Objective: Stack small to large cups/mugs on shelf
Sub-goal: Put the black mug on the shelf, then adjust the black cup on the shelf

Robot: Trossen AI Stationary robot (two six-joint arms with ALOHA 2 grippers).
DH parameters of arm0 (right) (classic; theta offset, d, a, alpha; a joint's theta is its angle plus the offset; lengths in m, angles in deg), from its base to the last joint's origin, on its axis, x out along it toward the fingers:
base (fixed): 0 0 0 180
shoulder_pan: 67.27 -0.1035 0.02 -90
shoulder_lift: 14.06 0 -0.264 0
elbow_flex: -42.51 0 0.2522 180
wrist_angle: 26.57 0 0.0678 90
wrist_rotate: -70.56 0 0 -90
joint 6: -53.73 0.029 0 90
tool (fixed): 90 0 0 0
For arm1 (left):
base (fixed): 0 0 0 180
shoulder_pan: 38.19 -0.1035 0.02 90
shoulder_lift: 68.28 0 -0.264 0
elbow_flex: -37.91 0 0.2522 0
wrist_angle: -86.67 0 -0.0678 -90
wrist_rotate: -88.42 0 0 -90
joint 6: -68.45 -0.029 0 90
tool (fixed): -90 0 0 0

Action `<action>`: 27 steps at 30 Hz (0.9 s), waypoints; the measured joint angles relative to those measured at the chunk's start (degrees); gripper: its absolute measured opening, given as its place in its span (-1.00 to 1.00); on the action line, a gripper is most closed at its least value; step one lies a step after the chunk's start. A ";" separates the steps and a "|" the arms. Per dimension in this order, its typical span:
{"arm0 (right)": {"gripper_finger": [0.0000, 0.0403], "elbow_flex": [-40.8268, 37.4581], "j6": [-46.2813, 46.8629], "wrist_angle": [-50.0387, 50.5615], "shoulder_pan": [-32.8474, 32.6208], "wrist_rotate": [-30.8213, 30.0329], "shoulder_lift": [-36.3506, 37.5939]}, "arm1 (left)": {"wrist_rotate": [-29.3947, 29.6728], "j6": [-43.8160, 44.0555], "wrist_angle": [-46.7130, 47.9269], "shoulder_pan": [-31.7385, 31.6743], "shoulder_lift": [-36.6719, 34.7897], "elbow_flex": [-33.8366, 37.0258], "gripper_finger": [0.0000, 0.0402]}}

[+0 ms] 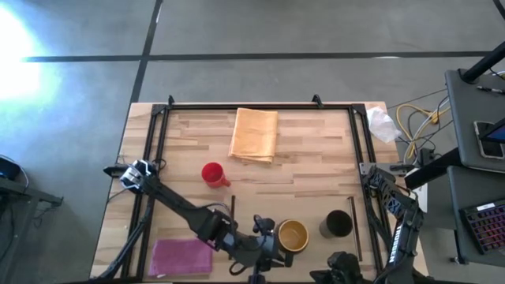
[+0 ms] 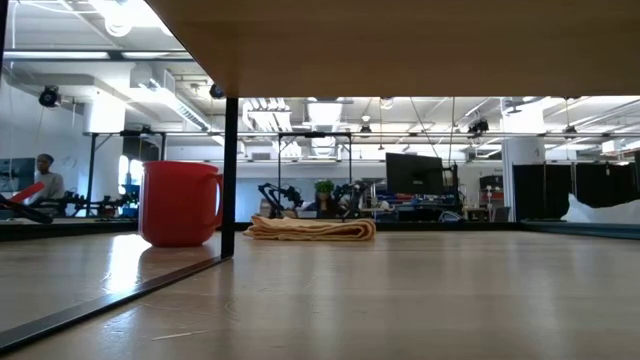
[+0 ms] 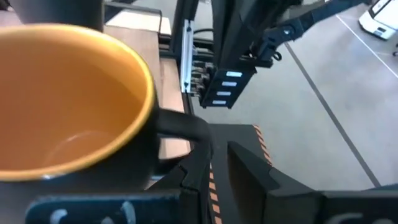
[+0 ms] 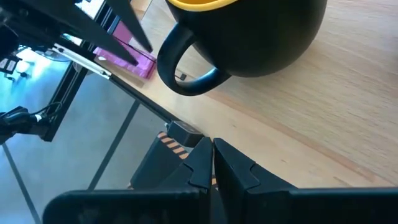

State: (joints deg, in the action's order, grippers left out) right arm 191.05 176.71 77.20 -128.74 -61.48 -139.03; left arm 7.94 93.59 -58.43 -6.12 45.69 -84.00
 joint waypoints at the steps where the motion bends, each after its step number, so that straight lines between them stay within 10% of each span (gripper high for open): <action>1: -0.96 0.00 0.00 0.00 0.00 0.01 0.00 | 0.00 0.00 -0.37 -0.31 -0.02 0.29 -0.80; 27: -0.96 -0.02 -1.99 0.00 0.61 -0.70 -0.04 | -5.85 -0.47 -0.68 -2.30 -2.46 2.81 -0.80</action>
State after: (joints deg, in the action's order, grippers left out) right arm 191.03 174.71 77.21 -128.13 -62.19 -139.07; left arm 2.08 93.12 -59.11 -8.41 43.23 -81.19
